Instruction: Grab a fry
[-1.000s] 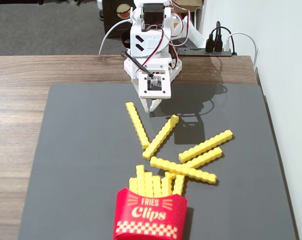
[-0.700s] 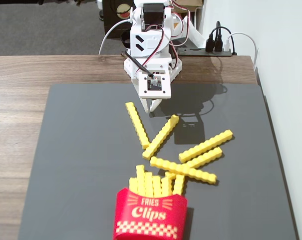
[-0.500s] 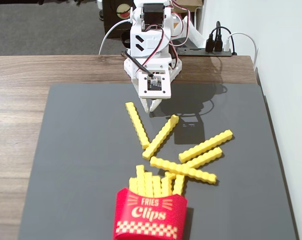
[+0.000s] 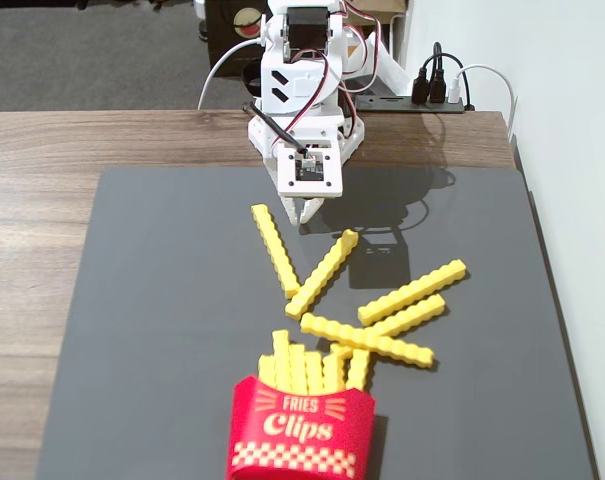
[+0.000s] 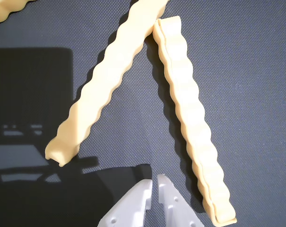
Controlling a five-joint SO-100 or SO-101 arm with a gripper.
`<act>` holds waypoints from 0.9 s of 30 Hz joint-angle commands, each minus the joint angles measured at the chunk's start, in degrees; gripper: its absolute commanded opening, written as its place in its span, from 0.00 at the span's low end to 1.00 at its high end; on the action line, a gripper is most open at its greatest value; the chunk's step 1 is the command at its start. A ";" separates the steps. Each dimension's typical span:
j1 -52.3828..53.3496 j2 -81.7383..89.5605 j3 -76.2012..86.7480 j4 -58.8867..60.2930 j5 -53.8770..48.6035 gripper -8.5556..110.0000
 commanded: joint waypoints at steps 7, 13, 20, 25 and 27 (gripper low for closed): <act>-0.62 -2.46 -0.09 -0.70 -0.97 0.08; -2.37 -11.87 -7.38 -0.70 0.53 0.08; -0.44 -23.82 -22.76 6.68 -2.90 0.08; 6.33 -30.23 -28.04 7.38 -13.18 0.08; 9.14 -31.82 -28.92 7.29 -17.49 0.08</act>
